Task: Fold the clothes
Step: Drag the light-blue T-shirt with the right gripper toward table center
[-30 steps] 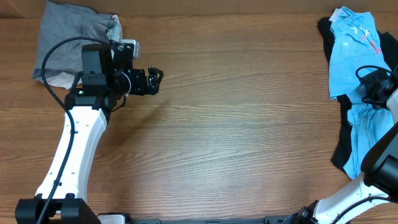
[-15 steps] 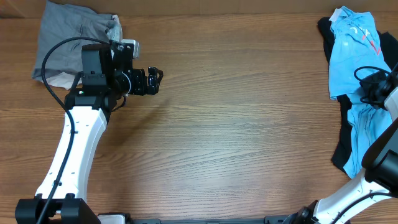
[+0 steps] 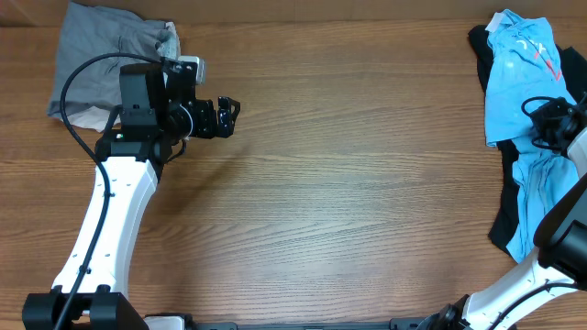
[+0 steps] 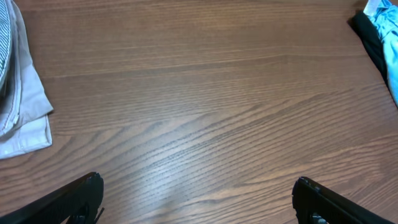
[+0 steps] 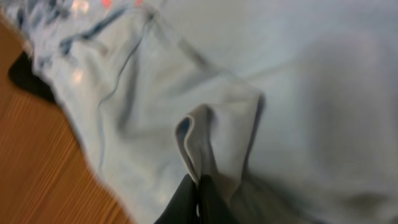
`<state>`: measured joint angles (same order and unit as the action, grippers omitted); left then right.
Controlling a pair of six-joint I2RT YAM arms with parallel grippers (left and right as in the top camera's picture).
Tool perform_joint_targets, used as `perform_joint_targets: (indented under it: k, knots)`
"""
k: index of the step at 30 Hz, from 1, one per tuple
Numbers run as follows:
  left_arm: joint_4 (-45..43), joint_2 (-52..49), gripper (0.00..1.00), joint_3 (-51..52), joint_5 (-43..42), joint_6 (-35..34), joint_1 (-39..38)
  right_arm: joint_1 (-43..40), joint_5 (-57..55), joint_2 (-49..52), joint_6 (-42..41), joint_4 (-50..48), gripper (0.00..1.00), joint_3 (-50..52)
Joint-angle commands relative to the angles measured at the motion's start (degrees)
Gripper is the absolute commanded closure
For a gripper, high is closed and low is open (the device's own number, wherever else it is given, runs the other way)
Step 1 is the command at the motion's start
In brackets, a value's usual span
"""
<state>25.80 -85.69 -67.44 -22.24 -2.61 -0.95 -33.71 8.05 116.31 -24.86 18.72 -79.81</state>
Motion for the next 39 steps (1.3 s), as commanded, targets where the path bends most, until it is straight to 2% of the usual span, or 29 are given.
perform_joint_targets:
  k: [1,5,10,17,21,26,32,37,39]
  knots:
    - [-0.9,-0.4,0.01,-2.5,0.2,-0.2,-0.2,1.6,11.9,-5.1,5.5,3.5,0.96,-4.6]
    - [-0.5,-0.4,0.01,-4.6,0.4,-0.2,-0.1,6.1,13.8,-9.3,8.9,9.9,0.96,-7.0]
    - [0.3,-0.4,0.01,-8.0,3.5,-0.2,-0.1,17.5,16.5,-13.1,10.3,15.3,0.96,-8.7]
    - [4.7,-0.4,0.01,-12.5,10.3,-0.2,1.8,36.4,17.6,-13.3,9.9,15.0,0.96,-8.7]
    - [5.7,-0.4,0.02,-12.7,10.6,-0.5,5.0,47.0,17.3,-13.2,9.6,13.9,0.96,-8.7]
    - [7.4,-0.4,0.03,-12.7,10.6,-0.9,10.1,61.8,11.3,-13.2,8.3,13.7,0.96,-8.7]
    - [8.6,-0.5,0.02,-12.7,10.6,-0.8,12.7,70.3,11.3,-13.2,8.1,12.7,0.96,-8.7]
    - [8.7,-0.5,0.01,-12.7,10.6,-0.8,12.7,71.6,13.8,-13.2,7.1,13.0,0.96,-8.7]
    - [8.7,-0.5,0.01,-12.7,10.6,-0.8,12.7,71.6,14.3,-13.4,7.1,13.9,0.91,-8.7]
